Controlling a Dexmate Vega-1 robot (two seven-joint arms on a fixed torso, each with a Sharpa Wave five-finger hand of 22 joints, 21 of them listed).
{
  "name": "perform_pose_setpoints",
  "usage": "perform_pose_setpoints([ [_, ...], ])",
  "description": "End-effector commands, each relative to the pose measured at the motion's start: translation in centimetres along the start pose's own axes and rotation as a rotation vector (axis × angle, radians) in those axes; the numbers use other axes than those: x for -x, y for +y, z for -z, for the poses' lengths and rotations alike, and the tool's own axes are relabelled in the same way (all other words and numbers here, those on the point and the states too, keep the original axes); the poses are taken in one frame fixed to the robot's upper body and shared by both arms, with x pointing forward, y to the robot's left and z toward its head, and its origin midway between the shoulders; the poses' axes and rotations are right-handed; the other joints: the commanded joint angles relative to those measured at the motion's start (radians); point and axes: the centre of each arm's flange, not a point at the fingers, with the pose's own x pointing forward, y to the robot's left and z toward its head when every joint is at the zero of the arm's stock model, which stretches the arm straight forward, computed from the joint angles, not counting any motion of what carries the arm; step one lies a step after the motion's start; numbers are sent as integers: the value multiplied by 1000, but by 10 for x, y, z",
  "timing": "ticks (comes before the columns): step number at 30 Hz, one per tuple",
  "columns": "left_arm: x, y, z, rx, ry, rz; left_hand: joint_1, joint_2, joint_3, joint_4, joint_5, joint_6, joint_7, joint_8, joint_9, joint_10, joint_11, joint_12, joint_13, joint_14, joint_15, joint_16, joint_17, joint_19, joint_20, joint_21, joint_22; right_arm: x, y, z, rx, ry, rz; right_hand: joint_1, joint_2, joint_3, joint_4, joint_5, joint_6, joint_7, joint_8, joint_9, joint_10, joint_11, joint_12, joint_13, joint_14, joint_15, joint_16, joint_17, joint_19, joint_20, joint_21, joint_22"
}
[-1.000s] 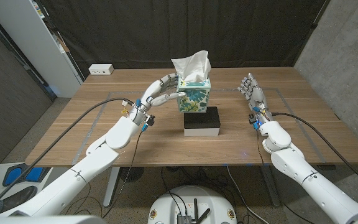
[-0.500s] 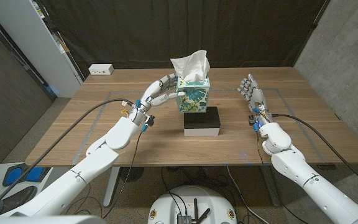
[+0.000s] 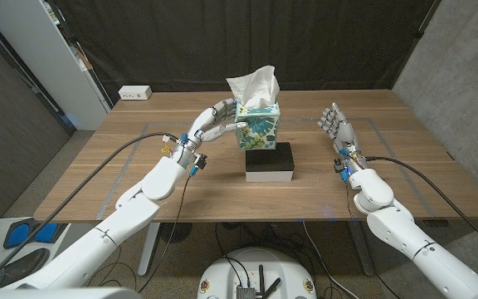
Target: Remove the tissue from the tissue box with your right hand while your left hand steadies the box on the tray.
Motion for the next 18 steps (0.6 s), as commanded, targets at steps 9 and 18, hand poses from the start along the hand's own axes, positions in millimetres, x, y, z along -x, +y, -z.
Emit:
perform_pose_setpoints([
  [9,-3,-1,-3,-11,-2,-3,11,20,1,0,7,18,8,3,2,10,-3,3,4,6,-4,-2,5,6,-2,-4,2,27,7,0,-2,-14,2,3,12,3,-4,0,3,7,0,3,5,2,7,3,2,-1,2,-1,-4,5,2,1],
  [18,-2,-2,0,2,-2,-10,16,23,2,-2,8,20,8,2,2,13,-4,3,4,8,-3,-3,4,7,1,-4,2,42,10,0,-18,-8,-4,3,13,4,-4,0,7,7,0,3,8,2,7,3,2,-1,1,-2,-6,6,1,1],
])
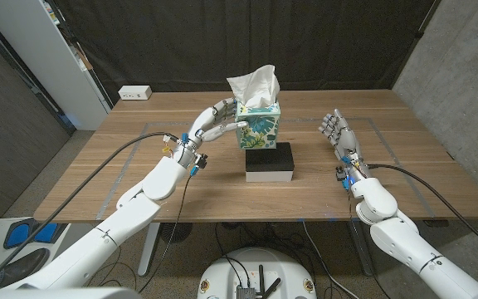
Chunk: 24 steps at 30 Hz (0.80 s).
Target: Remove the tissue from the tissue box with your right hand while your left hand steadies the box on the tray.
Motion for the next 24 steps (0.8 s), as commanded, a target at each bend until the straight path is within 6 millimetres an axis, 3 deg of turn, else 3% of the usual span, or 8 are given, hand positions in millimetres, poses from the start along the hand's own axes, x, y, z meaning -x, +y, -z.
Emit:
perform_pose_setpoints([
  [1,0,-1,1,1,2,-4,19,21,4,-2,8,21,8,6,4,9,3,3,5,7,-5,-3,5,7,0,1,1,20,6,-1,-8,-4,6,3,13,4,-4,0,8,8,1,3,9,2,7,3,2,-1,1,3,2,-2,1,1],
  [10,0,-2,2,16,-4,-1,22,22,3,-3,8,24,7,5,4,11,3,3,5,9,-7,-4,5,9,0,0,1,33,10,-7,2,-21,5,3,14,4,-3,0,12,6,1,3,11,4,7,3,2,-1,1,2,3,-1,1,1],
  [24,-1,-2,2,4,-2,-11,21,20,-1,-3,7,33,7,6,5,17,0,3,6,17,-8,-3,5,13,0,0,2,30,19,-3,-26,-12,-13,2,15,4,-3,0,13,6,0,3,11,4,5,3,3,-1,0,2,2,2,0,1],
])
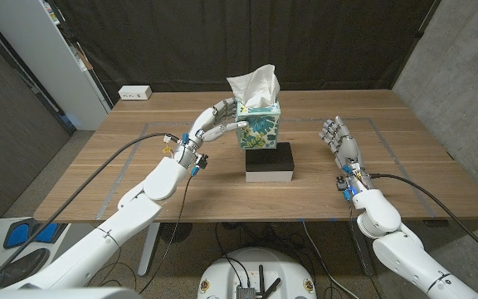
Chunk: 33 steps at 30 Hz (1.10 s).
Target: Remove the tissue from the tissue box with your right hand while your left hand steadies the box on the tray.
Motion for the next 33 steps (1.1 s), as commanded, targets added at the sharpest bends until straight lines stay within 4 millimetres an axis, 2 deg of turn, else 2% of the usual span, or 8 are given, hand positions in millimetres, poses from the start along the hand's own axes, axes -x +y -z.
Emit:
perform_pose_setpoints([
  [1,0,0,1,-5,2,-6,21,20,2,-4,4,20,11,3,4,7,1,3,6,10,-8,-2,4,13,0,1,2,1,9,1,-20,0,-10,8,10,4,-3,0,7,1,0,3,6,-2,5,3,3,-1,0,2,2,1,0,1],
  [10,2,-2,1,-6,3,-15,24,23,1,-4,5,25,10,2,4,11,-3,4,6,14,-8,-2,4,18,-1,2,2,2,8,-3,-3,-5,6,8,11,4,-3,0,8,1,-1,3,7,-2,5,3,3,-1,0,1,4,2,0,1],
  [33,4,-7,6,12,17,-3,29,25,-3,-5,5,35,10,1,5,18,-5,3,8,22,-7,-3,4,22,-2,2,3,2,10,-39,15,-28,4,8,16,6,-3,0,11,2,-1,3,9,3,3,3,7,7,0,1,6,3,0,2],
])
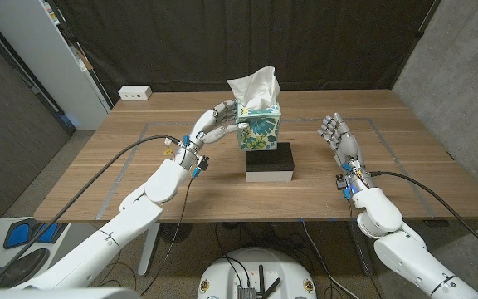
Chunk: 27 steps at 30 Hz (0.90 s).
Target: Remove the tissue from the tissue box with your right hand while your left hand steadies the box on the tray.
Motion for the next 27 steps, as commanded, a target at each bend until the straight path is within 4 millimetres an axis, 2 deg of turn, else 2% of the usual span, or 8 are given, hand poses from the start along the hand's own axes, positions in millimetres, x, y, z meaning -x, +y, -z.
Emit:
perform_pose_setpoints([
  [1,0,-3,2,5,6,9,24,29,1,-3,5,19,12,4,6,7,-2,3,3,9,-6,-4,4,8,1,7,2,1,0,-16,-3,-6,13,-1,7,6,-3,0,11,3,-2,3,9,4,3,3,6,7,0,0,5,5,0,2],
  [21,2,-4,7,14,-3,9,28,33,-1,-3,6,25,8,2,7,15,-11,3,4,15,-8,-5,5,10,2,6,3,-9,-5,-60,76,-44,-36,-1,10,8,-2,0,14,4,-2,3,12,5,3,3,8,6,0,0,5,7,-1,2],
  [27,1,-2,5,3,-7,8,30,35,-1,-3,6,26,10,1,7,16,-6,3,5,17,-8,-5,5,11,0,6,3,-11,-4,-70,65,-58,-39,-1,11,8,-3,0,14,4,-3,3,10,6,2,3,7,8,-1,0,5,7,-1,2],
])
